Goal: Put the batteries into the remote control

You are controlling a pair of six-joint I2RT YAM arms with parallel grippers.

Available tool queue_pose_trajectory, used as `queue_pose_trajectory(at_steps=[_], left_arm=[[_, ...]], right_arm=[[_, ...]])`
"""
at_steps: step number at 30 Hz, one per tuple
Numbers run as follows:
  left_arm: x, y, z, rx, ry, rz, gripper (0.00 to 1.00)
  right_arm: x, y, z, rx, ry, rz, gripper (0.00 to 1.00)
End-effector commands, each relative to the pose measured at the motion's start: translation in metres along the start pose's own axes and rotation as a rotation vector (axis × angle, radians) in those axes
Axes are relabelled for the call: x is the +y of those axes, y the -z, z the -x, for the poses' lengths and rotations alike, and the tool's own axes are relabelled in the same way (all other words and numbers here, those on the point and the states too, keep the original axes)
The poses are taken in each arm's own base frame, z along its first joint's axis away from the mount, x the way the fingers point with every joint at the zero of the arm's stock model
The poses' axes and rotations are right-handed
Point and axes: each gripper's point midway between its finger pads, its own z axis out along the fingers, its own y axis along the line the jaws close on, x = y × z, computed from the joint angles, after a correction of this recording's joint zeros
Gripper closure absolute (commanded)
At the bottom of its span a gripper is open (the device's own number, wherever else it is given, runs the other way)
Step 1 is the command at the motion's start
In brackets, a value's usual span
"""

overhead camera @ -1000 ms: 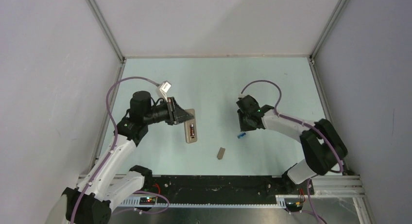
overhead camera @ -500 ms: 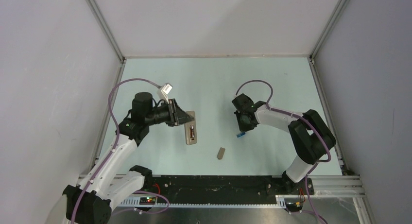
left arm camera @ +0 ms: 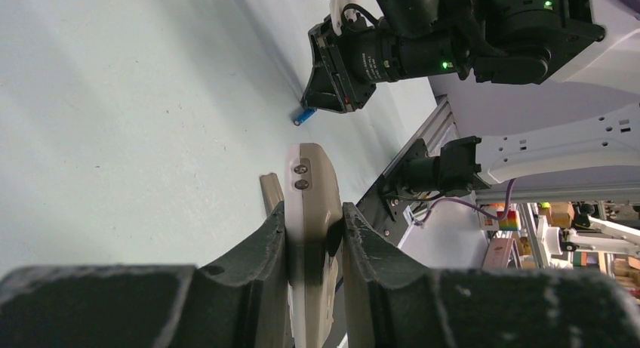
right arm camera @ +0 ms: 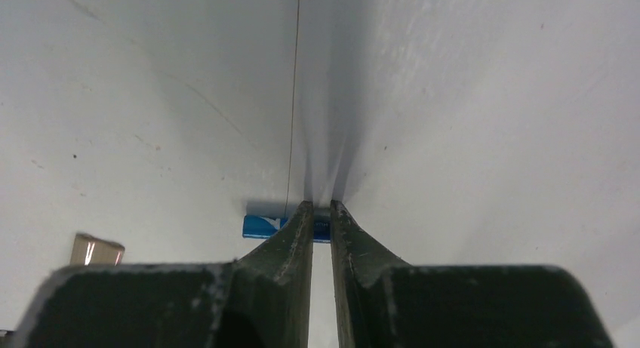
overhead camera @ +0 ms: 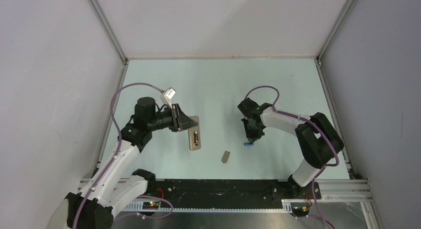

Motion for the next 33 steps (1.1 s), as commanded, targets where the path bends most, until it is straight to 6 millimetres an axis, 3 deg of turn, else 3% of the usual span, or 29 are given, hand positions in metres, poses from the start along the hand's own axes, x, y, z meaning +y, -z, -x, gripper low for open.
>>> queue_pose_trajectory(at_steps=[1,7,12,15,22,28,33], left_arm=[[-0.011,0.003,0.004,-0.026,-0.061,-0.045,1.00],[-0.011,0.004,0.004,-0.030,-0.063,-0.045,1.00],[-0.011,0.005,0.003,-0.034,-0.064,-0.044,1.00],[-0.010,0.005,0.003,-0.035,-0.064,-0.042,1.00],[-0.010,0.005,0.003,-0.037,-0.066,-0.042,1.00],[-0.010,0.005,0.004,-0.035,-0.068,-0.042,1.00],[-0.012,0.005,0.006,-0.037,-0.069,-0.044,1.00]], right_arm=[[0.009,0.023,0.001,-0.021,-0.035,0.033,0.80],[0.021,0.046,0.010,-0.117,0.095,0.087,0.63],[0.027,0.040,-0.014,-0.025,0.315,0.118,0.53],[0.026,0.032,-0.034,0.088,0.451,0.122,0.52],[0.020,0.034,-0.039,0.125,0.660,0.092,0.55],[0.022,0.025,-0.010,-0.018,0.758,0.020,0.57],[0.028,0.016,-0.001,-0.063,0.797,0.023,0.58]])
